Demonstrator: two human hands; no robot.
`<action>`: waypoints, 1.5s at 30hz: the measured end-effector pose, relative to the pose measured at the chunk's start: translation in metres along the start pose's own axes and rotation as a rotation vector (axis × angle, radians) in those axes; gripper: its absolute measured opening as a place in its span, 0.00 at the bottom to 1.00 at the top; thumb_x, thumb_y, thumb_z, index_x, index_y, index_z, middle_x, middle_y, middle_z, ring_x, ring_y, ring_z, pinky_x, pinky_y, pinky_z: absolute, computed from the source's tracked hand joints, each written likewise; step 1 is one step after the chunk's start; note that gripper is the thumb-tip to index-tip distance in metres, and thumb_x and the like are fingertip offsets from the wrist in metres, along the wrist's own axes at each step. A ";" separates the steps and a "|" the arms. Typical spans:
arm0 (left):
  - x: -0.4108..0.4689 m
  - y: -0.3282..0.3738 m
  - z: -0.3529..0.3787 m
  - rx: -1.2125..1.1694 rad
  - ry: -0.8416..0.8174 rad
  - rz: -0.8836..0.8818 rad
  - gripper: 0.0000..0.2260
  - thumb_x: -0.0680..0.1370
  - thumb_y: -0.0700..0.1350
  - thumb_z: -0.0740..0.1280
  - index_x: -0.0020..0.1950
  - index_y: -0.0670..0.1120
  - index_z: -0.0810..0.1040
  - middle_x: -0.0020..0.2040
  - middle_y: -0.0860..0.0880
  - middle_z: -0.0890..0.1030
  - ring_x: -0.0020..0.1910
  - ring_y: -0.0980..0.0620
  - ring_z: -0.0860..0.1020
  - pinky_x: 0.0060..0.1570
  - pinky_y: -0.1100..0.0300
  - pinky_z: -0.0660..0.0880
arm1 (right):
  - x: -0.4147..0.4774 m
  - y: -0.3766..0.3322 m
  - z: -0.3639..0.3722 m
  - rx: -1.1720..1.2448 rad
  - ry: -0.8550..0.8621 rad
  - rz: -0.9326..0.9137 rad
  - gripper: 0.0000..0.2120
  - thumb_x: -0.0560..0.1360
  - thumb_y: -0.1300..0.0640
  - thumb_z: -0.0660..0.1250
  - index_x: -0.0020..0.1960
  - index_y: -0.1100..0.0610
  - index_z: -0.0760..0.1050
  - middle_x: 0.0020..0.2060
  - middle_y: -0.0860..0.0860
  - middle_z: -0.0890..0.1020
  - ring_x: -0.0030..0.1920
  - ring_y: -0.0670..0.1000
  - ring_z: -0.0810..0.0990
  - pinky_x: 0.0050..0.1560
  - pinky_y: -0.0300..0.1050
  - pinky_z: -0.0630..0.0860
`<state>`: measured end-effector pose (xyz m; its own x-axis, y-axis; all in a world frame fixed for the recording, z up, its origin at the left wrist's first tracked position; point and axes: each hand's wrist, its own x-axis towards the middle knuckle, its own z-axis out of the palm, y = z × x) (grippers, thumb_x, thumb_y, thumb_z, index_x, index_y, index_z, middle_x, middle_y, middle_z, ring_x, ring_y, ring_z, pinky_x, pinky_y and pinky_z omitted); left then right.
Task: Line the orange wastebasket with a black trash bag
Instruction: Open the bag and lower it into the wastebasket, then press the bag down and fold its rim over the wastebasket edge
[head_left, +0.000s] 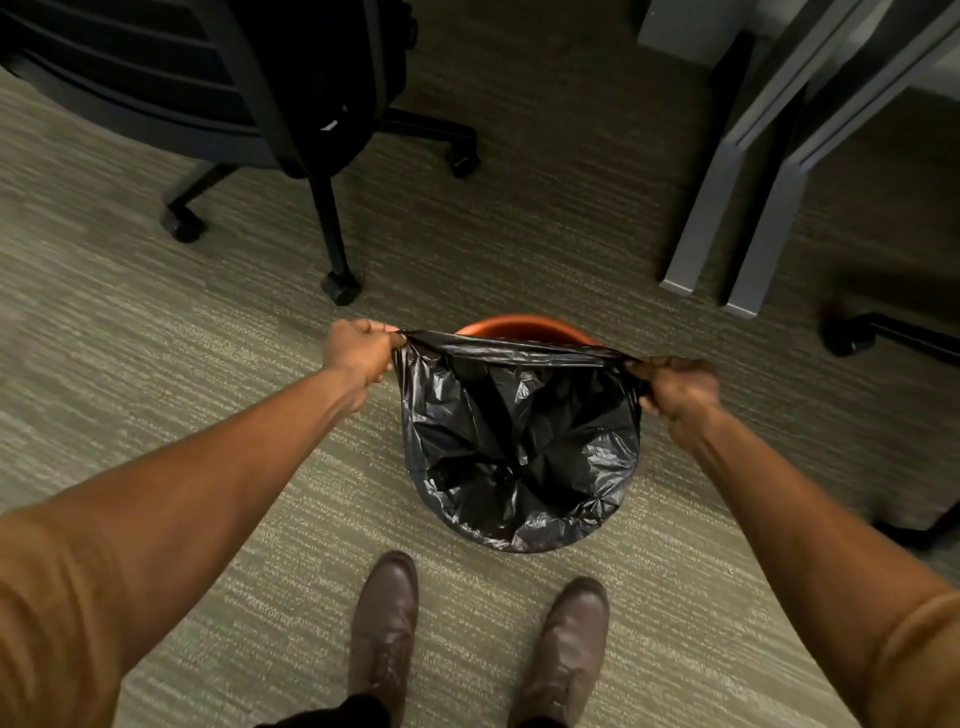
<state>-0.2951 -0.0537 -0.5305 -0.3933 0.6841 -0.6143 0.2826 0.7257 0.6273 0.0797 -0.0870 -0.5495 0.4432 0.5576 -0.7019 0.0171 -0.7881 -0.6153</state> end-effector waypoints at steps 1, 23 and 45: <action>0.001 0.001 0.001 0.004 0.002 0.019 0.03 0.81 0.38 0.75 0.48 0.44 0.84 0.47 0.44 0.87 0.33 0.54 0.77 0.30 0.61 0.71 | 0.001 0.000 0.002 -0.015 -0.017 -0.023 0.02 0.77 0.64 0.77 0.47 0.60 0.85 0.38 0.56 0.84 0.20 0.41 0.77 0.18 0.34 0.69; 0.030 0.004 0.044 0.110 -0.089 0.237 0.07 0.80 0.47 0.77 0.48 0.43 0.85 0.48 0.44 0.88 0.43 0.51 0.82 0.43 0.61 0.78 | 0.044 -0.010 0.038 -0.237 -0.010 -0.292 0.10 0.78 0.50 0.77 0.39 0.51 0.85 0.41 0.49 0.88 0.43 0.47 0.85 0.51 0.41 0.79; -0.041 -0.027 0.026 0.248 0.182 0.096 0.30 0.82 0.70 0.62 0.33 0.48 0.70 0.27 0.52 0.68 0.25 0.50 0.66 0.29 0.60 0.63 | -0.019 0.034 -0.007 -0.201 0.244 -0.202 0.18 0.83 0.40 0.66 0.52 0.54 0.83 0.44 0.51 0.87 0.45 0.56 0.84 0.47 0.49 0.78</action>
<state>-0.2637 -0.0993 -0.5354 -0.4983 0.7420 -0.4484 0.5213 0.6697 0.5289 0.0779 -0.1268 -0.5547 0.6130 0.6478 -0.4524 0.2911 -0.7174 -0.6329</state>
